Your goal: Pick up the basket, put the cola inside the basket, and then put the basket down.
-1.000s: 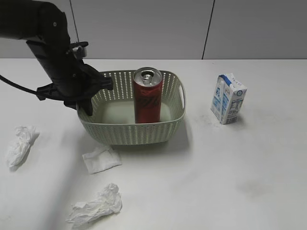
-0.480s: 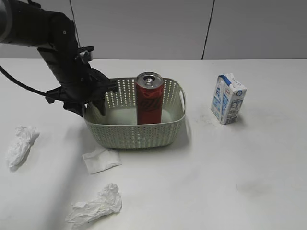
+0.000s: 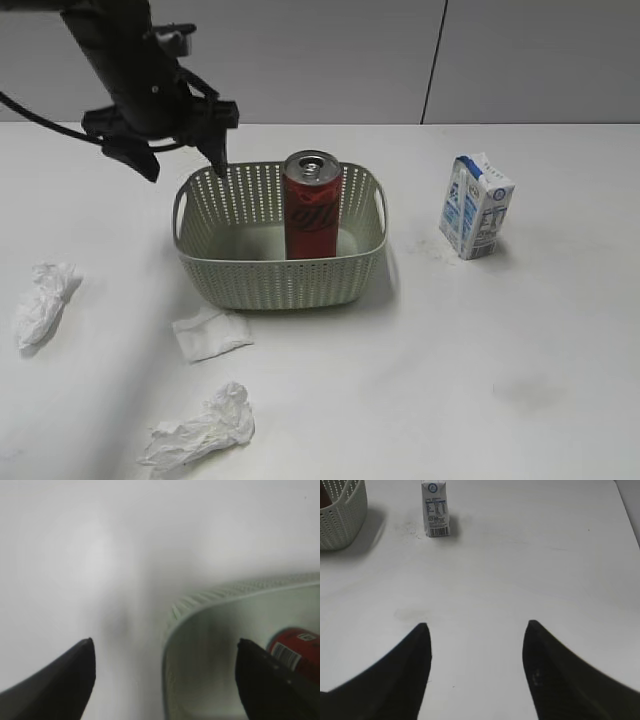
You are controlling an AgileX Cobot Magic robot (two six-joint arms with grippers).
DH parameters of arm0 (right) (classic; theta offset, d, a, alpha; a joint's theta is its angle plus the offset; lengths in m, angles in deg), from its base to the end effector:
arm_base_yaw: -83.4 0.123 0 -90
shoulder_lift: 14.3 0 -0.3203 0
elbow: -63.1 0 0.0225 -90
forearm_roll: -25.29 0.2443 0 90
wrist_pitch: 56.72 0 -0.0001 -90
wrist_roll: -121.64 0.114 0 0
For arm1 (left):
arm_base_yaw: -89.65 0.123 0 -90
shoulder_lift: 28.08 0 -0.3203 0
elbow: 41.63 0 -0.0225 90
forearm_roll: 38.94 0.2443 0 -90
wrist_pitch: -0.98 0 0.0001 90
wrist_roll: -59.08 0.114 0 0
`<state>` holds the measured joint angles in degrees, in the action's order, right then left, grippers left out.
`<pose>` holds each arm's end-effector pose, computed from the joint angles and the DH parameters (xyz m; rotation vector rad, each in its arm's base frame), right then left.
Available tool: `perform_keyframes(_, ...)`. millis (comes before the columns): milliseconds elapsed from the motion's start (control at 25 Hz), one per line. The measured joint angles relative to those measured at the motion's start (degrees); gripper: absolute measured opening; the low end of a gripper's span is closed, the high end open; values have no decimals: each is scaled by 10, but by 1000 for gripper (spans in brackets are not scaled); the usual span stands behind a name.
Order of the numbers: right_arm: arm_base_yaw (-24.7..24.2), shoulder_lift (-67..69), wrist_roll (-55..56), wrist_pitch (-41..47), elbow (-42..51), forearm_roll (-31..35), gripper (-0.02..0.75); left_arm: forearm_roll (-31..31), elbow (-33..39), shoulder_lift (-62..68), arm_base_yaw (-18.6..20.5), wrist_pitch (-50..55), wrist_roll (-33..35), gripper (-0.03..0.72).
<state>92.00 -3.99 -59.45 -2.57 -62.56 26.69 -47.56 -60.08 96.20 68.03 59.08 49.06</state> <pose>-0.0044 0.0016 0.2503 -0.1726 2.0678 0.1096 0.4161 -0.1805 0.2341 0.2037 2.8871 -0.3051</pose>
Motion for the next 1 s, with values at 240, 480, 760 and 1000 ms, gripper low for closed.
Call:
perform_keyframes(240,0,0,0,-1,0,0,489,13,-112,-2,66,101,30,663)
perform_keyframes(480,0,0,3,-1,0,-1,652,55,-120,-37,149,114,33,636)
perform_keyframes(760,0,-1,11,-1,0,-7,658,86,-74,-127,198,115,44,596)
perform_keyframes(1000,0,-1,47,-1,0,-34,657,92,10,-232,198,115,69,590)
